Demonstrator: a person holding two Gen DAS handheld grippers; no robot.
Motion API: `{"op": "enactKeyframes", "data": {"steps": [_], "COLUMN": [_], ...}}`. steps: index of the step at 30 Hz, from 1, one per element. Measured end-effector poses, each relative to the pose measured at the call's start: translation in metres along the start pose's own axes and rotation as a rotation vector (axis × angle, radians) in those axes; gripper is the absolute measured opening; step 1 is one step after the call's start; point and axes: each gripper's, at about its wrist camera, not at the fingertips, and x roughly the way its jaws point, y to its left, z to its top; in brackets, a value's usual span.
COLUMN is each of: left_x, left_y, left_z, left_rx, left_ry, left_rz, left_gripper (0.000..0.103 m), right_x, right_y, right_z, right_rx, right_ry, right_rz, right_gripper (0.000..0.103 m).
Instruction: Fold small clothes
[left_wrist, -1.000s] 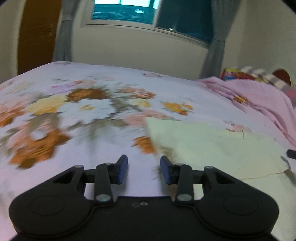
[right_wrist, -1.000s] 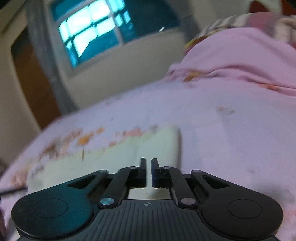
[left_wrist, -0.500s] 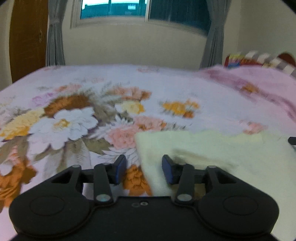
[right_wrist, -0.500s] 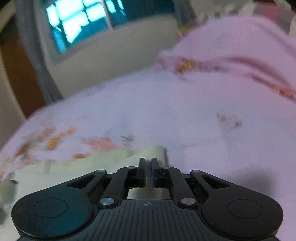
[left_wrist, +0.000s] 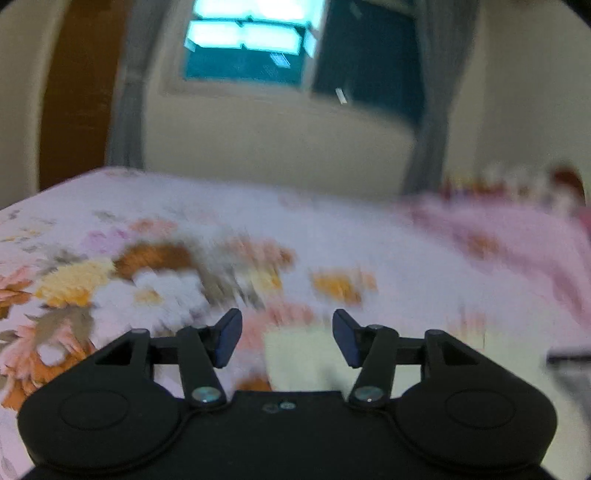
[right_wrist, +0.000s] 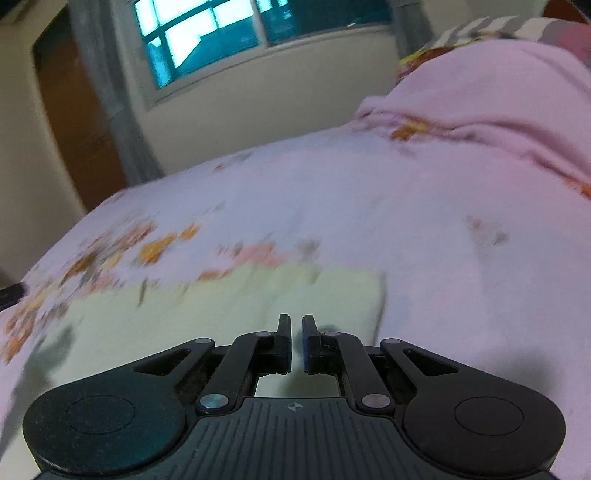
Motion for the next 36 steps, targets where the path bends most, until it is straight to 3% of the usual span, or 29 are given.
{"op": "enactKeyframes", "data": {"steps": [2,3,5,6,8,10,13,18,21,22,23,24,25,26,31,33,35,36], "left_x": [0.027,0.035,0.024,0.014,-0.020,-0.066,-0.137,-0.229,-0.262,-0.270,-0.273,-0.276,-0.278,-0.278,-0.264,-0.256,-0.249,-0.248], "left_y": [-0.012,-0.009,0.012,0.021,0.029,0.036,0.042,0.050,0.050,0.051,0.054,0.056,0.059,0.063,0.077,0.079,0.083,0.083], "left_z": [-0.020,-0.031,-0.037,-0.033,-0.028,-0.032,-0.056,-0.119,-0.153,-0.162,-0.169,-0.175,-0.179,-0.184,-0.194,-0.199,-0.203,-0.207], "left_rx": [0.114,0.142,0.074,0.033,0.039,0.047,0.042,-0.020,-0.041,-0.063,-0.089,-0.121,-0.148,-0.182,-0.351,-0.386,-0.430,-0.453], "left_ry": [0.179,0.237,0.220,0.236,0.215,0.163,0.151,0.264,0.329,0.343,0.356,0.364,0.372,0.389,0.450,0.465,0.458,0.455], "left_rz": [0.041,0.055,0.044,0.066,0.092,0.015,-0.090,-0.272,-0.302,-0.315,-0.325,-0.338,-0.353,-0.375,-0.526,-0.540,-0.565,-0.573], "left_gripper": [0.057,0.059,0.060,0.056,0.055,0.056,0.056,0.055,0.053,0.053,0.048,0.036,0.031,0.031,0.031,0.031,0.031,0.031], "right_x": [0.009,0.004,-0.010,-0.020,-0.061,-0.111,-0.186,-0.276,-0.313,-0.322,-0.331,-0.337,-0.344,-0.346,-0.349,-0.345,-0.340,-0.339], "right_y": [-0.001,-0.006,-0.016,-0.025,-0.033,-0.027,-0.027,-0.019,-0.010,-0.008,-0.004,0.001,0.004,0.004,0.005,0.003,-0.001,-0.004], "right_z": [-0.012,-0.015,-0.015,-0.015,-0.020,-0.035,-0.079,-0.162,-0.200,-0.211,-0.222,-0.228,-0.234,-0.236,-0.243,-0.246,-0.250,-0.251], "right_rx": [-0.040,-0.048,-0.025,0.008,0.053,0.019,0.067,0.227,0.303,0.327,0.351,0.362,0.373,0.387,0.467,0.489,0.512,0.534], "right_ry": [0.077,0.073,0.107,0.125,0.094,0.032,0.013,0.056,0.092,0.101,0.104,0.102,0.085,0.074,0.090,0.111,0.134,0.133], "right_rz": [-0.063,-0.081,-0.240,-0.253,-0.179,-0.113,-0.028,0.049,0.065,0.076,0.092,0.091,0.085,0.104,0.195,0.211,0.209,0.212], "right_gripper": [0.005,0.005,0.008,0.008,0.008,0.008,0.008,0.008,0.010,0.014,0.037,0.073,0.083,0.084,0.083,0.063,0.049,0.047]}}
